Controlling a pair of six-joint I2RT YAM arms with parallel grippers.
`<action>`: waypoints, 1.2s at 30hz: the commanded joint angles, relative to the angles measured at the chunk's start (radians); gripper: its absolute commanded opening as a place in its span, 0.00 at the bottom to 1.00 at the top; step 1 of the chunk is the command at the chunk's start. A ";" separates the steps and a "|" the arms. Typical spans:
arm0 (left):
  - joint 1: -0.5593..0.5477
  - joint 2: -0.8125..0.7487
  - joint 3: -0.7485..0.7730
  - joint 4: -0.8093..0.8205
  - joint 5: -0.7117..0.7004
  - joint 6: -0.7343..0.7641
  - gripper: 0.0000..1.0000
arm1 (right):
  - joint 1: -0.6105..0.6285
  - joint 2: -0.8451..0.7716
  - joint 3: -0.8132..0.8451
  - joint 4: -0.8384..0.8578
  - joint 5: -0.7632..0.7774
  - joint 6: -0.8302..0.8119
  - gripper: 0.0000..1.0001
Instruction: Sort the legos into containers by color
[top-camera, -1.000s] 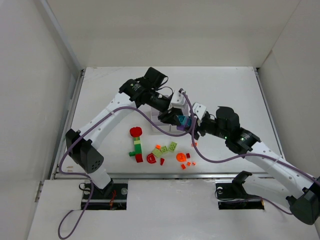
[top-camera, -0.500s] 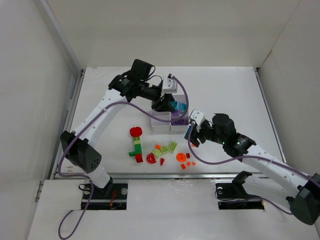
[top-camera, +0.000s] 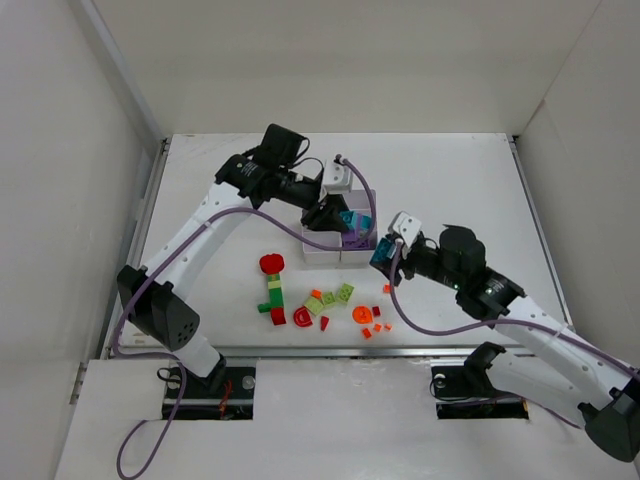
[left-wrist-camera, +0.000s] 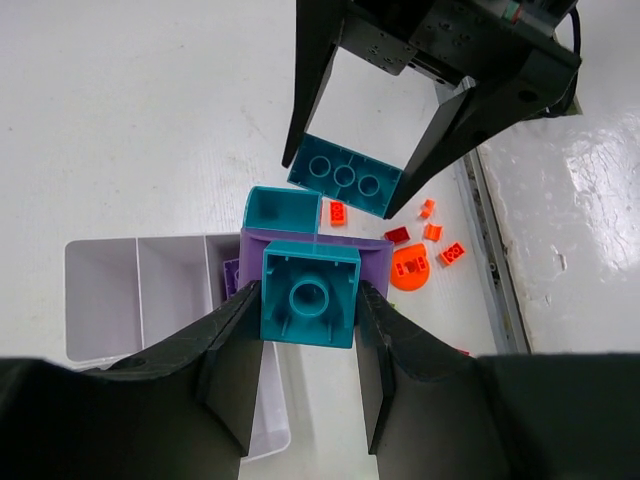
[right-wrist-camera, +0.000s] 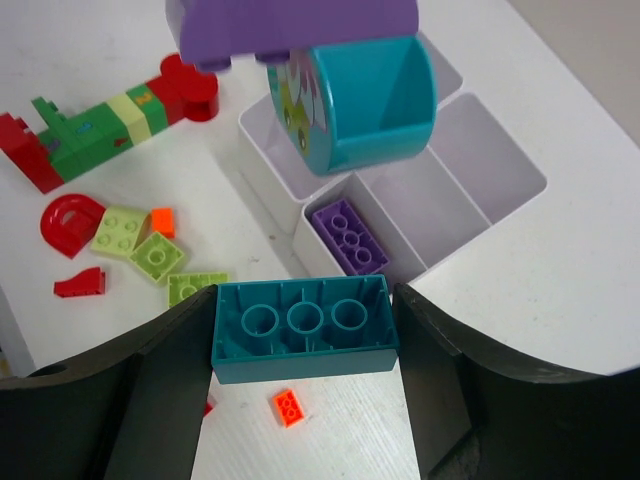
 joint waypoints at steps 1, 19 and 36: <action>0.015 -0.052 -0.011 -0.015 0.039 0.007 0.00 | 0.004 -0.019 0.061 0.080 -0.039 -0.013 0.00; 0.159 -0.408 -0.416 0.484 -0.392 -0.484 0.00 | 0.018 0.654 0.451 0.139 -0.004 0.639 0.00; 0.169 -0.498 -0.502 0.559 -0.478 -0.496 0.00 | 0.070 0.876 0.613 -0.009 0.053 0.639 0.27</action>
